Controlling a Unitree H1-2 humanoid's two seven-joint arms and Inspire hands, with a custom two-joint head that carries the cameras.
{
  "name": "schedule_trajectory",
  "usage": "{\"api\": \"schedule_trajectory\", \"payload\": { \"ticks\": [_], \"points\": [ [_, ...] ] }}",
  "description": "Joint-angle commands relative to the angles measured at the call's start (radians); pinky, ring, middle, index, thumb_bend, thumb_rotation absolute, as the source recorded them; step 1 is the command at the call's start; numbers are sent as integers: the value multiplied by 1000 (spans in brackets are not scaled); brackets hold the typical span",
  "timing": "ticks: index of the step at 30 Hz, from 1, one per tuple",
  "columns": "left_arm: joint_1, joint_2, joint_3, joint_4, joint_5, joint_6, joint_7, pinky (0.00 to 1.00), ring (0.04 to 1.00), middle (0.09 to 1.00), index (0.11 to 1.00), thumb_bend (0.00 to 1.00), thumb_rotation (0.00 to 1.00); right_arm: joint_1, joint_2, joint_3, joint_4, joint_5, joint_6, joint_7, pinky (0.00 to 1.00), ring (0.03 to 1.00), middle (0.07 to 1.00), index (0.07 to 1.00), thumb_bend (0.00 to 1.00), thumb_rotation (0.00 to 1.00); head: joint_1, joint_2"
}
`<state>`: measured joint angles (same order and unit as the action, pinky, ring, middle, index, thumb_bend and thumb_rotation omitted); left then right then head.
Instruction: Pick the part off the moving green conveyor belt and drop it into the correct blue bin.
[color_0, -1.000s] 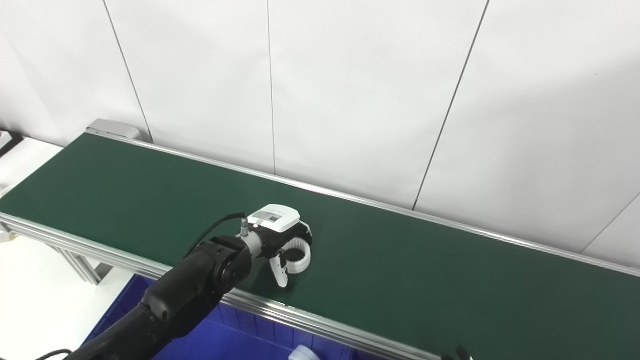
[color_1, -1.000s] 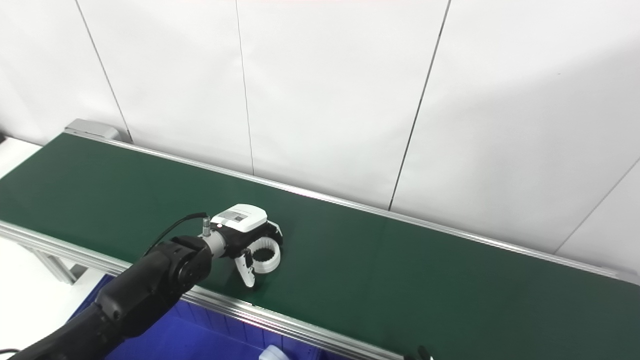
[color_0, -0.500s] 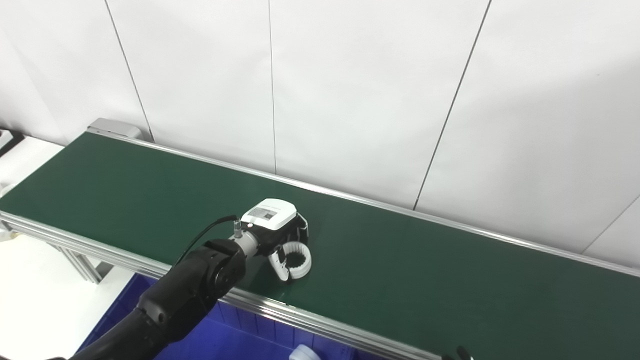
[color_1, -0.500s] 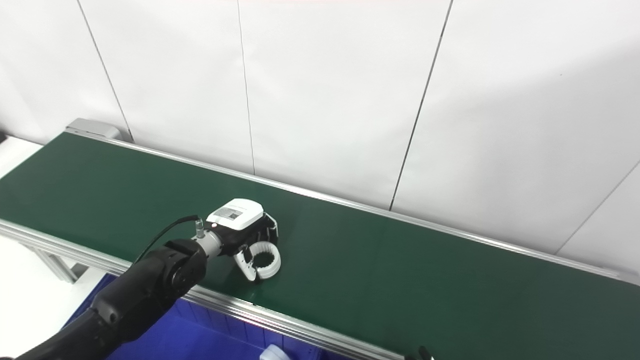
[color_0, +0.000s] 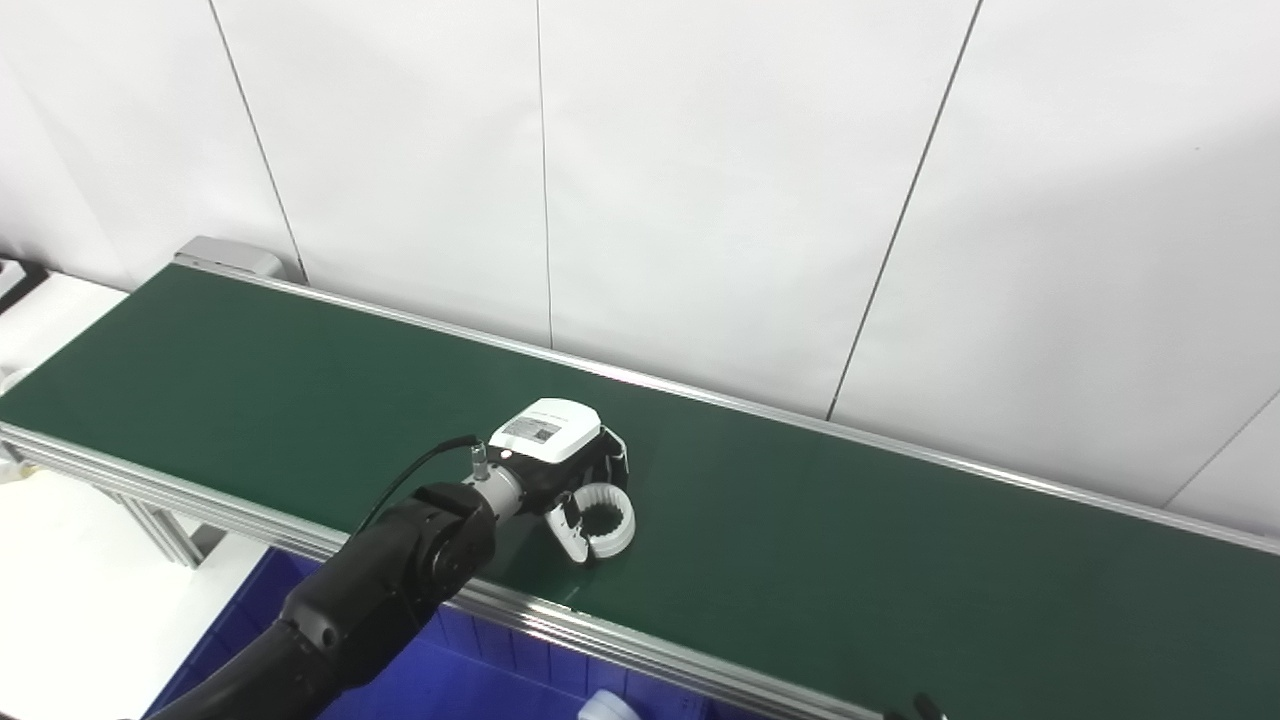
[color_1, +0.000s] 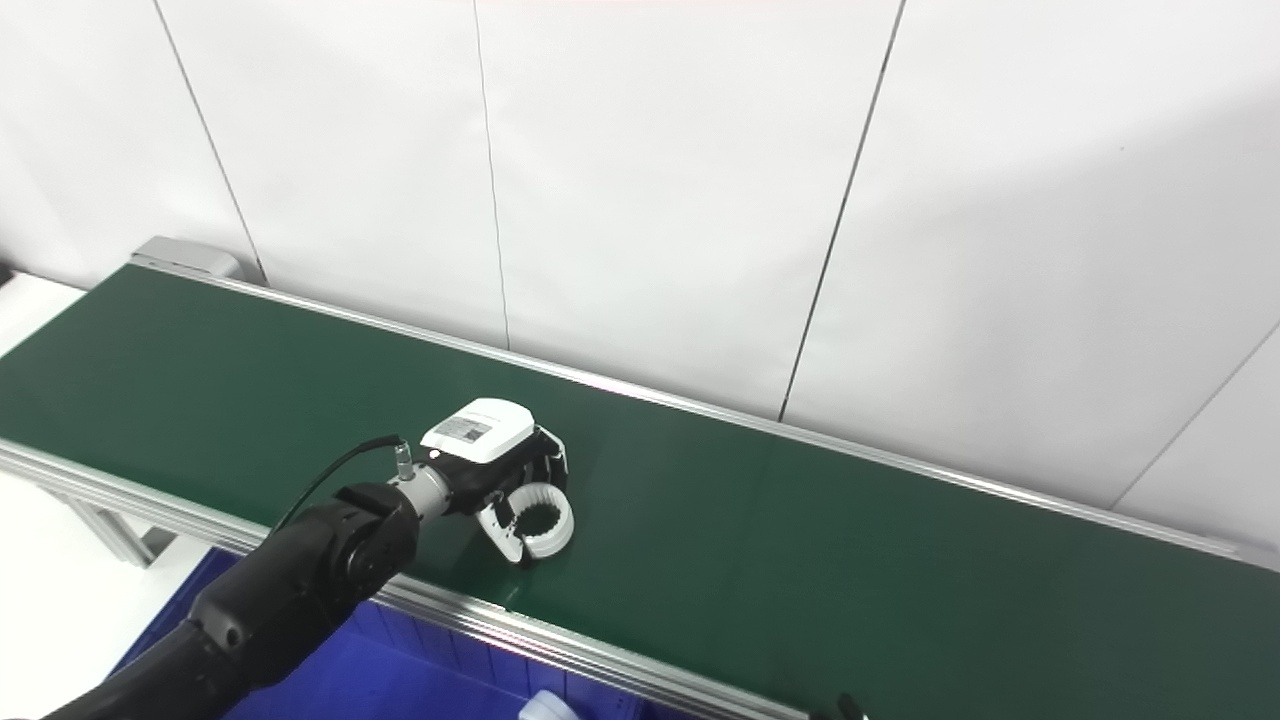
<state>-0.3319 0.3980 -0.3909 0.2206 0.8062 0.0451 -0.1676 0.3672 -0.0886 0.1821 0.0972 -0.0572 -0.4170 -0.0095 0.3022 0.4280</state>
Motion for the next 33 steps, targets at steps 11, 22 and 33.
{"api": "schedule_trajectory", "payload": {
  "ticks": [11,22,33],
  "points": [
    [53,12,92,-257,-59,60,-61,587,445,492,500,501,0,-20,-1,-5,-7,0,-53,9,744,816,874,956,72,997,1,-8],
    [140,12,147,-467,-101,105,-145,517,426,485,515,501,0,-29,-3,-9,5,9,-53,10,749,820,873,952,68,981,-9,-12],
    [290,7,161,-662,-97,182,-235,389,398,495,515,499,0,-3,-16,-31,-15,22,-53,12,739,821,875,947,84,979,-26,13]
  ]
}}
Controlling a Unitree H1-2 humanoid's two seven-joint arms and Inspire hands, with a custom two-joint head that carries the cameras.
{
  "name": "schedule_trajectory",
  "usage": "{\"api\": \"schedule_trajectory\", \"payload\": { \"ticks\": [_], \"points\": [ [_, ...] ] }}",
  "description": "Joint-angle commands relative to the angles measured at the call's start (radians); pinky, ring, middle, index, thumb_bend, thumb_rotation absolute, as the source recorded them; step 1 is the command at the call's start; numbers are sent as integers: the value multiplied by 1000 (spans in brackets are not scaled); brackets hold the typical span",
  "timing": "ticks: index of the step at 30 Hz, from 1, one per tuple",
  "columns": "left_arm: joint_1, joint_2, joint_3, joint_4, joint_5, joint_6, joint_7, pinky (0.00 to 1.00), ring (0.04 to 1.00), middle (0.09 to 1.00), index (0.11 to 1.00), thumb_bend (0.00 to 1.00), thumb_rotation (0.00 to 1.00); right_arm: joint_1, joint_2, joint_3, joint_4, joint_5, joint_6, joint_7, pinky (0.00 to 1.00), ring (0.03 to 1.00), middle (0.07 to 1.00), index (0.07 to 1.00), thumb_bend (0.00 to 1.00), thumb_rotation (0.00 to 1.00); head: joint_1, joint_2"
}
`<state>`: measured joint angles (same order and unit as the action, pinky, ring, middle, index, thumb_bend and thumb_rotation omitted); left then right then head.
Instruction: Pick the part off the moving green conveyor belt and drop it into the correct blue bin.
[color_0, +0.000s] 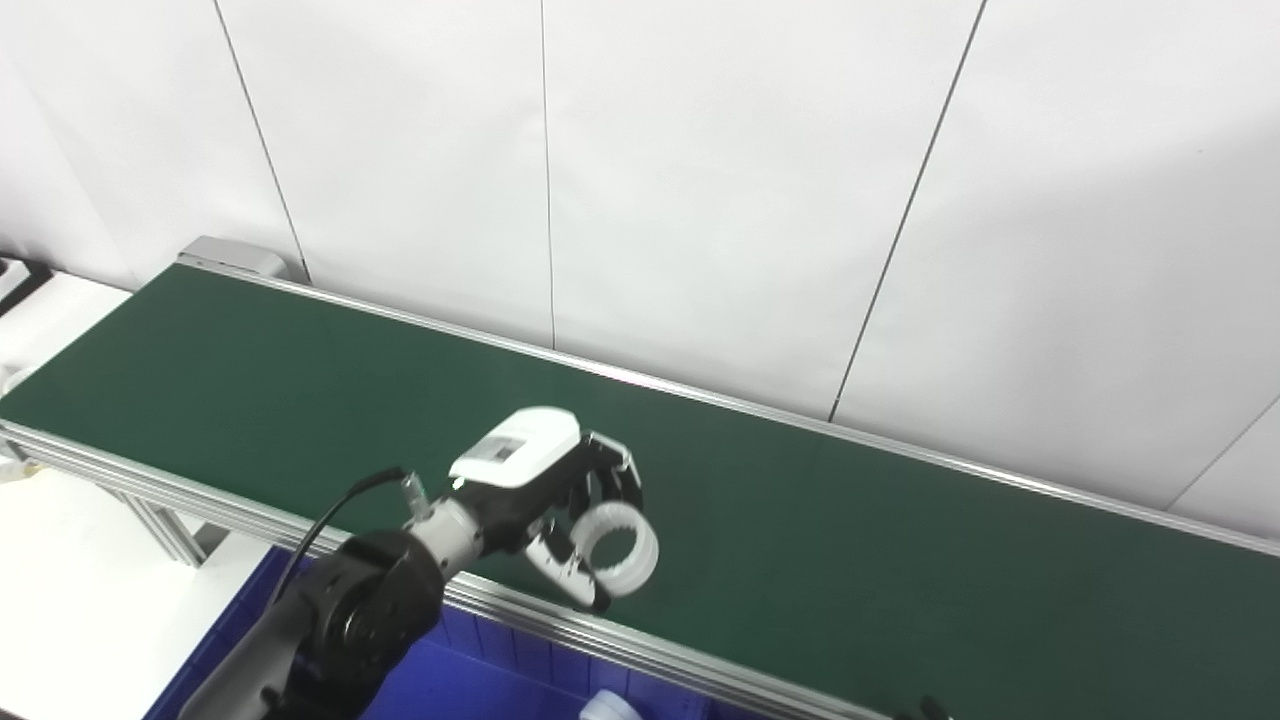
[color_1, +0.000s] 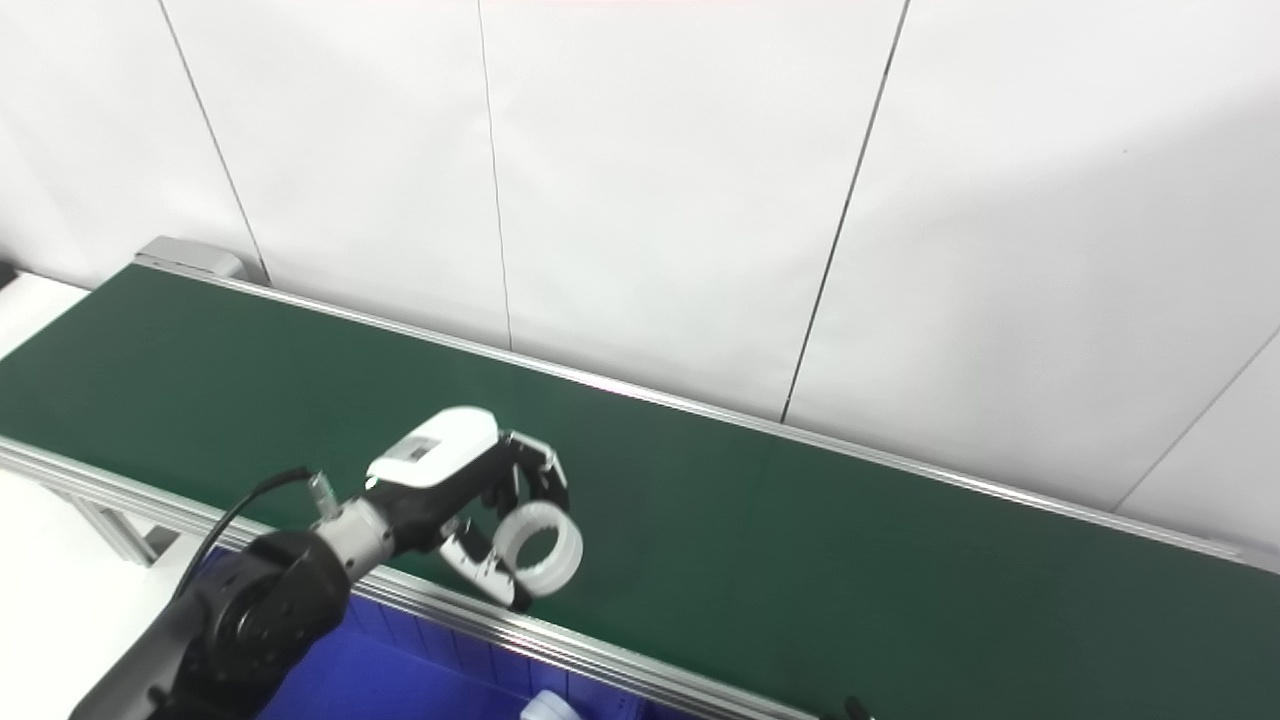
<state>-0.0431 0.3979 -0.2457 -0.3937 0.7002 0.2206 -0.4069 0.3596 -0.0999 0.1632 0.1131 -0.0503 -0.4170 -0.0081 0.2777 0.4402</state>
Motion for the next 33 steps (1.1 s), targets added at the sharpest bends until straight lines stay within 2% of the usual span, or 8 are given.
{"api": "schedule_trajectory", "payload": {
  "ticks": [1,7,10,14,22,33],
  "points": [
    [11,8,16,-57,11,10,1,389,397,494,517,499,0,8,-5,-16,-33,19,-52,10,744,819,873,946,87,940,-2,1],
    [102,0,36,-113,-2,27,-2,407,396,488,520,498,0,49,-10,-43,-65,41,-53,12,771,833,881,951,82,900,-25,25],
    [144,-5,38,-92,-14,-5,22,419,412,495,519,486,0,73,-13,-60,-79,49,-53,12,778,835,881,955,84,900,-30,38],
    [184,-23,28,-66,15,-7,45,411,427,501,517,477,0,90,-16,-77,-85,63,-53,22,799,845,888,966,94,902,-23,42],
    [247,-50,3,60,72,-81,166,451,423,498,513,478,0,101,-11,-108,-83,91,-53,49,826,860,900,978,96,890,-8,41],
    [250,-77,-21,220,67,-88,208,460,425,504,514,477,0,81,-1,-139,-66,98,-53,71,822,855,902,989,81,953,9,38]
  ]
}}
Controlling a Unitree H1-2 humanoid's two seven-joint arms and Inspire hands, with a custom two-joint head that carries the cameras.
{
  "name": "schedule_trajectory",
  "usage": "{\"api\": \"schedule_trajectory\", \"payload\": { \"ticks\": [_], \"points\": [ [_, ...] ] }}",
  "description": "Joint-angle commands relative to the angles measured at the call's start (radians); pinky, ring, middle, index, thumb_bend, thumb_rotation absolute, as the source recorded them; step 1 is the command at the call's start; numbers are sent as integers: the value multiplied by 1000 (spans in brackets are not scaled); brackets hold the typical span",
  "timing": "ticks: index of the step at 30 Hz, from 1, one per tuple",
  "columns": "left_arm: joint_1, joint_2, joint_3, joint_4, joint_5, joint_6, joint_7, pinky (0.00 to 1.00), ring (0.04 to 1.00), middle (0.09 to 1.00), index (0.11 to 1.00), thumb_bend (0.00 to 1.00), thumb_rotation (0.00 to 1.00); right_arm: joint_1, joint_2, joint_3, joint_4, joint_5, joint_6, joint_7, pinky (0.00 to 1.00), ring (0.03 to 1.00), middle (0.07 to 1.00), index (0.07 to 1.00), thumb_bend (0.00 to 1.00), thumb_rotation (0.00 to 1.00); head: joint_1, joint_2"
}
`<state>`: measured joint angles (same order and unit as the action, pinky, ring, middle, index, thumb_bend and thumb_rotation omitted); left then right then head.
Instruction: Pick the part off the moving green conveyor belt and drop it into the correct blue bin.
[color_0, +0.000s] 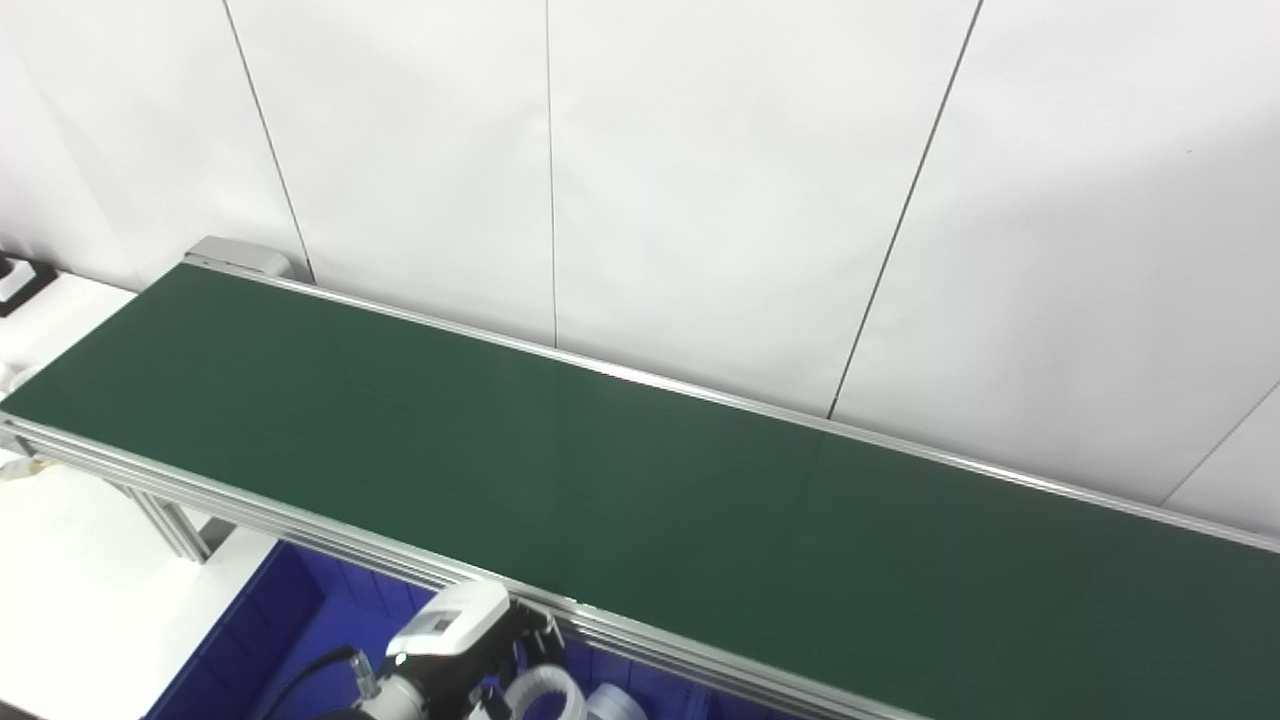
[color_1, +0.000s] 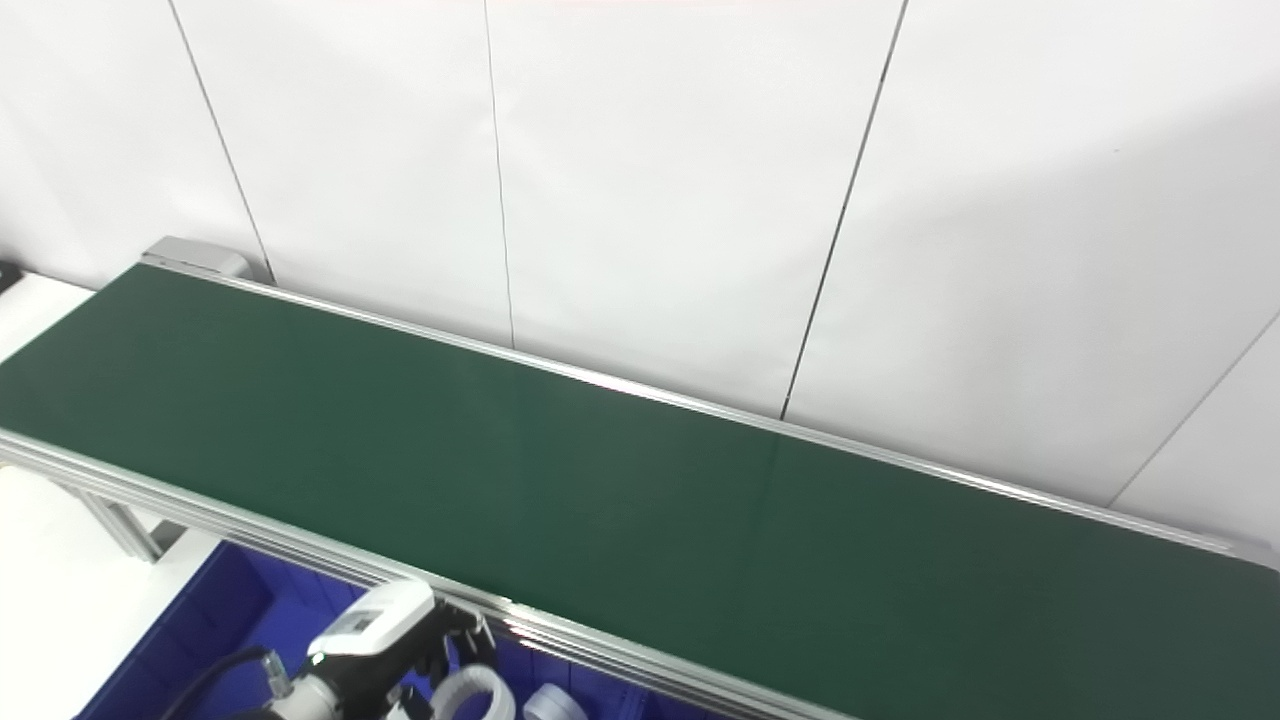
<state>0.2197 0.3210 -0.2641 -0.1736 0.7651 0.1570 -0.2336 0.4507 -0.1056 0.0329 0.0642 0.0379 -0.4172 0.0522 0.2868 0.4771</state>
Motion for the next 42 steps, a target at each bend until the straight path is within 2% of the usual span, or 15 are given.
{"api": "schedule_trajectory", "payload": {
  "ticks": [1,8,11,12,15,16,17,18,19,20,23,26,28,31,42],
  "points": [
    [-13,-3,-8,29,6,-38,55,458,423,505,514,477,0,-12,7,-11,-16,8,-53,11,821,855,902,989,78,957,2,-1],
    [-25,-13,-29,165,32,-88,181,454,441,498,502,478,0,-20,12,-19,-11,1,-52,26,819,854,902,989,68,1000,7,2],
    [-30,-7,-27,182,25,-94,197,444,438,499,504,478,0,-18,14,-20,-17,3,-53,28,821,855,902,993,62,1000,9,16],
    [-31,-5,-26,185,24,-93,200,444,437,500,505,478,0,-17,15,-19,-23,3,-53,27,823,854,901,994,62,1000,14,37],
    [-37,-2,-21,209,9,-100,212,453,436,494,509,478,0,-16,16,-21,-31,14,-53,34,825,851,898,994,62,1000,19,41],
    [-40,-1,-21,217,6,-107,218,455,435,492,511,478,0,-16,15,-21,-34,23,-53,41,826,851,898,994,62,1000,28,81],
    [-42,1,-21,220,5,-112,222,452,435,500,507,478,0,-15,14,-22,-37,29,-53,46,830,856,902,996,65,1000,29,88],
    [-45,1,-20,219,5,-109,220,451,436,503,505,478,0,-15,13,-22,-45,29,-52,47,831,858,903,997,66,1000,33,131],
    [-48,1,-20,219,5,-106,218,459,439,503,497,478,0,-14,13,-22,-50,28,-52,47,833,858,903,995,79,1000,33,131],
    [-52,4,-21,214,11,-96,209,463,441,503,493,478,0,-14,13,-23,-56,31,-52,50,835,858,903,993,85,1000,34,157],
    [-58,10,-22,205,16,-84,194,447,453,499,492,479,0,-12,15,-28,-69,34,-52,55,803,838,884,962,201,931,39,181],
    [-59,10,-15,193,-2,-84,184,445,444,496,499,479,0,-7,15,-31,-83,26,-51,54,780,829,876,950,275,927,41,215],
    [-57,11,-10,188,-18,-89,180,457,435,498,504,478,0,-5,15,-32,-89,22,-51,54,762,822,873,946,375,922,40,220],
    [-55,13,-8,187,-29,-96,180,466,432,497,509,478,0,-3,16,-33,-93,24,-52,55,761,818,870,936,441,906,39,220],
    [-55,24,-3,184,-50,-111,177,445,433,497,508,478,0,0,17,-28,-103,29,-52,58,763,820,874,938,486,900,47,229]
  ]
}}
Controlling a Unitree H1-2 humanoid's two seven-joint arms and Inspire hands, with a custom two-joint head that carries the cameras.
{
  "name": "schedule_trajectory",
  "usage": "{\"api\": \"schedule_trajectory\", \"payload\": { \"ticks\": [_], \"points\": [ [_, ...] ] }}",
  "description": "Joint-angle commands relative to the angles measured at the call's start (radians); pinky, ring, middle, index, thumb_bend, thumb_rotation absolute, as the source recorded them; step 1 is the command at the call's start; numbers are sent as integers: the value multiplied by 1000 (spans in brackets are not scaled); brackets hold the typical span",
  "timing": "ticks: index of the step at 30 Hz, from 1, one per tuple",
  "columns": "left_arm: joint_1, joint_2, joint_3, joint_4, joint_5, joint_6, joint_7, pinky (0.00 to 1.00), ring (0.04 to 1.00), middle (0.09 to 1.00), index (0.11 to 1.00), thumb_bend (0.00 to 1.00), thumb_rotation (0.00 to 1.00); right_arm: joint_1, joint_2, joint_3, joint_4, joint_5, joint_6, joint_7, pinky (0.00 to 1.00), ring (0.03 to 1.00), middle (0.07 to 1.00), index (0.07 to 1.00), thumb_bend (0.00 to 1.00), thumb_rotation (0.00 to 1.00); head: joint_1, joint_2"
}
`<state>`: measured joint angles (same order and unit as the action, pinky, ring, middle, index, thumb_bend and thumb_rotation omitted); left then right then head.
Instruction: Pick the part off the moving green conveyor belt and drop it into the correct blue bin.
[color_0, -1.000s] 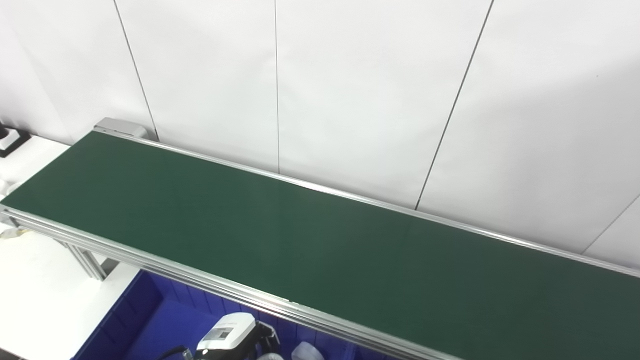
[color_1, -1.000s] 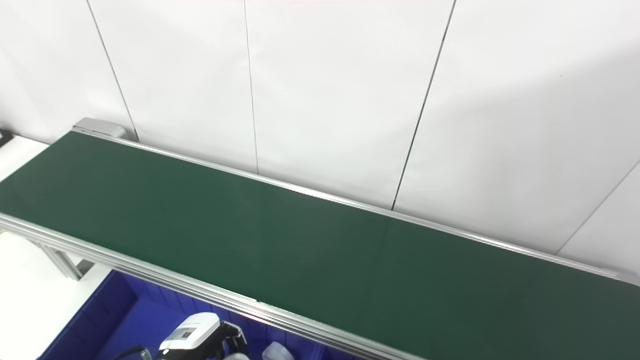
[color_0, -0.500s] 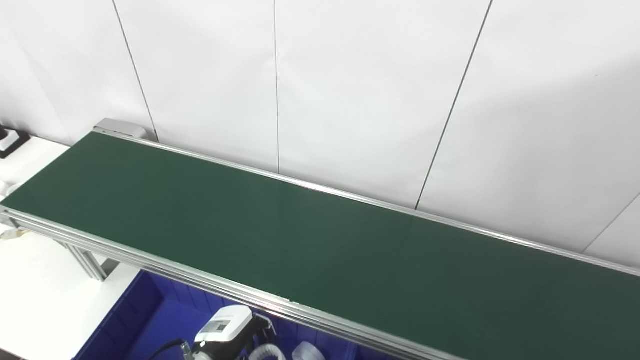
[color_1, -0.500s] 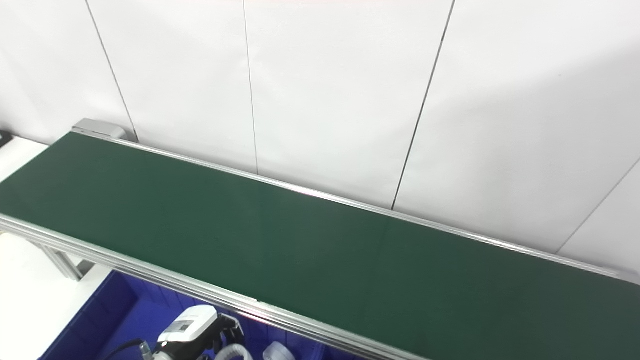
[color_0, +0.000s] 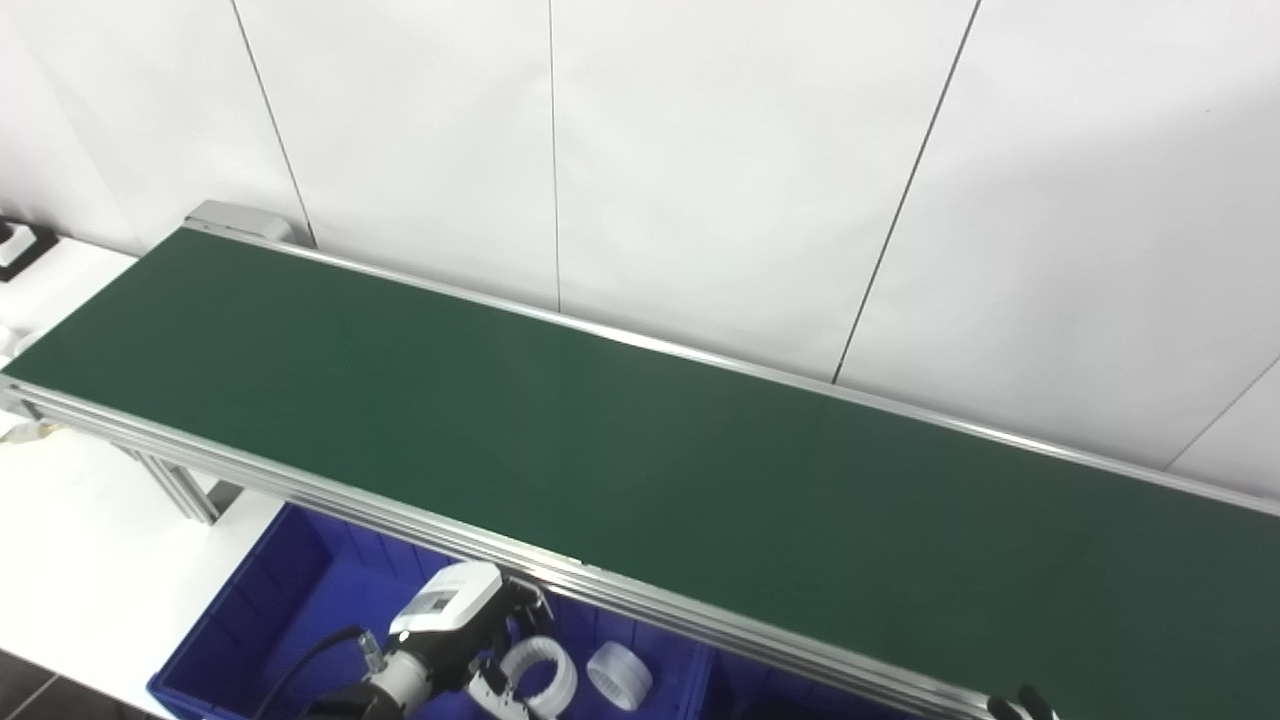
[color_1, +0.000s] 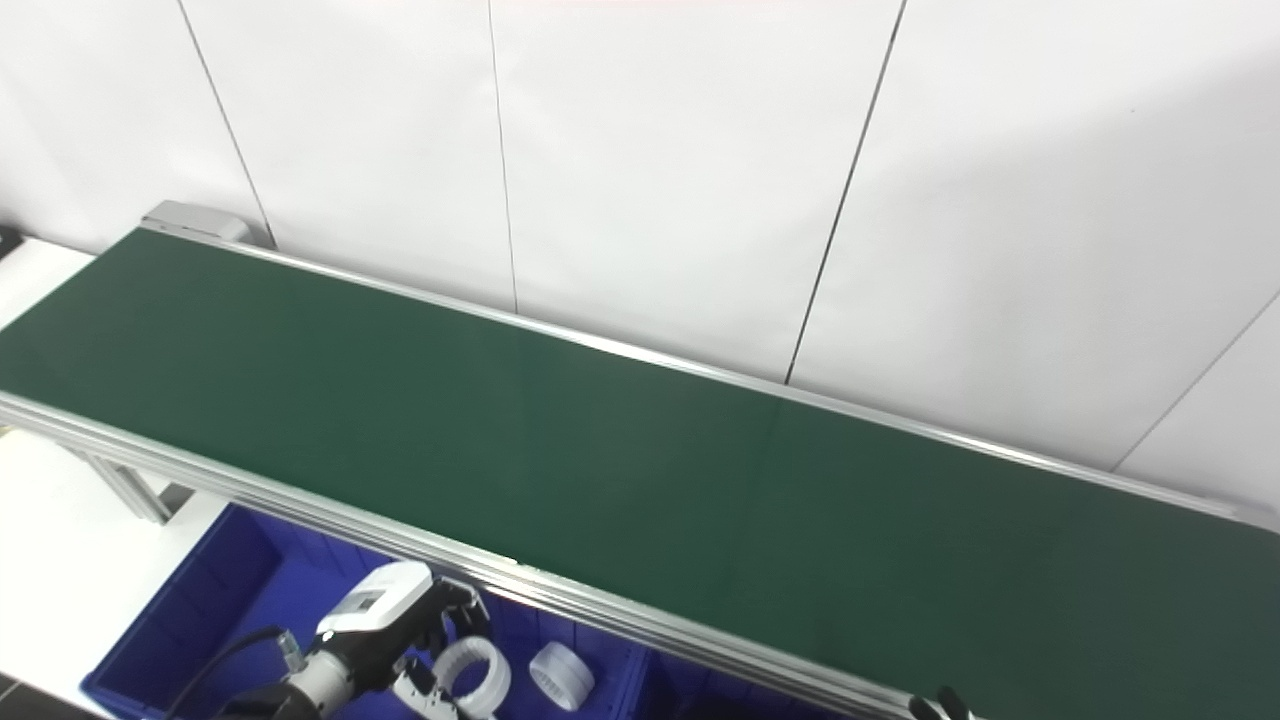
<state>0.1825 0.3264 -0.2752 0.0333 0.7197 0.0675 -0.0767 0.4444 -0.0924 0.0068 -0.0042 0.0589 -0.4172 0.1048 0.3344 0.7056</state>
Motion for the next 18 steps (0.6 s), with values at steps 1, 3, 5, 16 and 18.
{"api": "schedule_trajectory", "payload": {
  "ticks": [1,3,5,16,18],
  "points": [
    [-19,20,8,-23,-1,-21,21,443,433,497,509,478,0,6,4,-2,-35,8,-52,5,763,820,874,938,485,900,-1,1],
    [-19,20,12,-25,-8,-16,14,443,432,495,512,478,0,6,6,-2,-35,5,-51,2,765,823,875,939,476,898,-3,3],
    [-19,19,13,-29,-10,-8,6,456,437,495,507,478,0,8,6,0,-39,4,-50,5,766,824,877,941,467,900,-4,5],
    [-10,30,19,-64,8,-2,-2,435,430,499,514,478,0,22,8,-1,-62,14,-51,10,751,812,871,933,486,869,-13,37],
    [-9,28,19,-71,7,8,-10,432,429,502,515,477,0,25,4,-4,-62,21,-50,15,748,809,865,927,497,857,-11,42]
  ]
}}
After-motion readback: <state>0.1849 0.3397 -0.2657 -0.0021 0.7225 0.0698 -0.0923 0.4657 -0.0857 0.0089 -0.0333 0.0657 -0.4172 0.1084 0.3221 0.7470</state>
